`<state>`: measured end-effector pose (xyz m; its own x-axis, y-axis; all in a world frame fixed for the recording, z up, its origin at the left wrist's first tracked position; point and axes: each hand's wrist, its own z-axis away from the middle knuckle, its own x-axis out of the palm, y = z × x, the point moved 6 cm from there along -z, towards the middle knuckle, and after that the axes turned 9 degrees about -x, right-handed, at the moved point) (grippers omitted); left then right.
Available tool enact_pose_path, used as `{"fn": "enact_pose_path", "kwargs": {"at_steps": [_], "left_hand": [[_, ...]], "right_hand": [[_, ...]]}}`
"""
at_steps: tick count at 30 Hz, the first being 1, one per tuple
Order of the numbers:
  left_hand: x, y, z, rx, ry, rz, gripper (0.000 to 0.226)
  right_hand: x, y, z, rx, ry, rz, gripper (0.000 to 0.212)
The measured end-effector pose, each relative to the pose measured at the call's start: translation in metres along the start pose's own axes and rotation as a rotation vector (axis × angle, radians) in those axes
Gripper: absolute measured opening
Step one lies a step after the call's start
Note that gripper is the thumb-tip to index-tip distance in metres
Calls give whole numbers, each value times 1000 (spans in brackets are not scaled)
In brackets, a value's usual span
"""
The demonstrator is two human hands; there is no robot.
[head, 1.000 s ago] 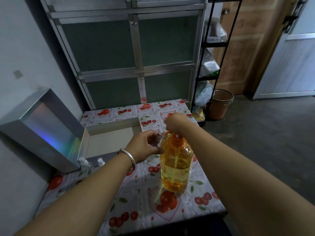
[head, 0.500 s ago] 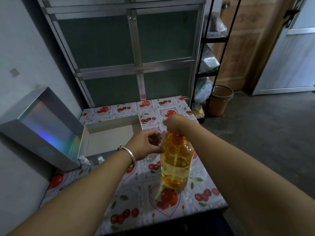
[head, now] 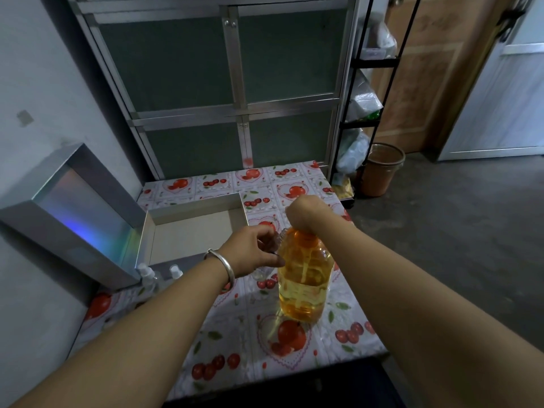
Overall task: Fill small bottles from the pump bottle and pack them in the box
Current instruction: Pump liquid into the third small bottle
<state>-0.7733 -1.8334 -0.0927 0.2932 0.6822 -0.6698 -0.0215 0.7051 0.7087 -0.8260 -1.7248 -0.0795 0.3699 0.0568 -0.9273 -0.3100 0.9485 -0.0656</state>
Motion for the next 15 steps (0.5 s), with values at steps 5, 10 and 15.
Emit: {"fn": "enact_pose_path", "kwargs": {"at_steps": [5, 10, 15], "left_hand": [[0, -2, 3, -17, -7, -1, 34], [-2, 1, 2, -15, -14, -4, 35], [0, 2, 3, -17, -24, -22, 35]], "right_hand": [[-4, -4, 4, -23, 1, -68, 49], [0, 2, -3, 29, 30, -82, 40], [-1, 1, 4, 35, 49, -163, 38]]}}
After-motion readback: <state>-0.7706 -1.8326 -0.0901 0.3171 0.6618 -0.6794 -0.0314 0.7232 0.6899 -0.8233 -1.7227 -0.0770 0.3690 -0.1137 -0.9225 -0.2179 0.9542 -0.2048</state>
